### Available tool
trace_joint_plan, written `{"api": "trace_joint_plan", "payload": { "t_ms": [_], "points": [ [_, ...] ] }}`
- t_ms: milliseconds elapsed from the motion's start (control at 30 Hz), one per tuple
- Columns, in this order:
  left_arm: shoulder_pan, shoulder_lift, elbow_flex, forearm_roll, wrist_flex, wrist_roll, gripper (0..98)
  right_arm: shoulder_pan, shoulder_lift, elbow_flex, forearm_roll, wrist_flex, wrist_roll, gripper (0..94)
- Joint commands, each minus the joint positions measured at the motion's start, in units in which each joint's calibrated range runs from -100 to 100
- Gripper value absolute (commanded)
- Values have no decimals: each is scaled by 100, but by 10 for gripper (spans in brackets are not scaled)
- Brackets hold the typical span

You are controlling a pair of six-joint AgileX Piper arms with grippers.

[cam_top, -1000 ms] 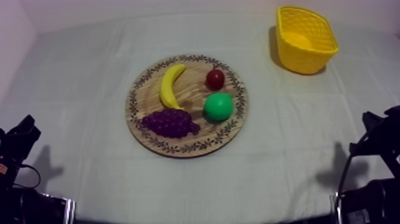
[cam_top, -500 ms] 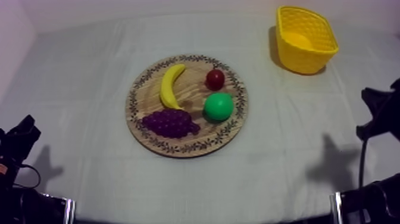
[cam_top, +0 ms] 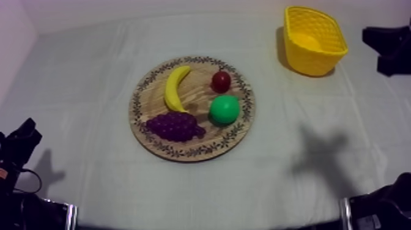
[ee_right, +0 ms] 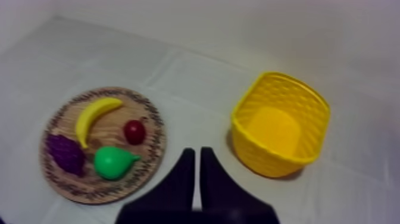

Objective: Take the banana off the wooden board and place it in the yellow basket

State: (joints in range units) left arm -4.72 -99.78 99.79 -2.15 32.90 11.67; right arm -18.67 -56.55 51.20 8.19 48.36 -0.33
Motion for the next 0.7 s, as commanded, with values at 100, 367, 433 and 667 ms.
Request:
{"api": "trace_joint_plan", "payload": {
  "t_ms": [100, 367, 433, 667],
  "points": [
    [-2, -5, -1, -3, 0, -1, 1, -906, 743, -1118, 453, 542, -1159, 22],
    [-2, -5, -1, -3, 0, -2, 1, -1544, 1740, -1993, 757, 1034, -1810, 23],
    [-2, -5, -1, -3, 0, 0, 1, -1642, 1976, -2252, 781, 1115, -1872, 24],
    [-2, -5, -1, -3, 0, 0, 1, -1806, 2869, -3392, 677, 1496, -1921, 25]
  ]
}}
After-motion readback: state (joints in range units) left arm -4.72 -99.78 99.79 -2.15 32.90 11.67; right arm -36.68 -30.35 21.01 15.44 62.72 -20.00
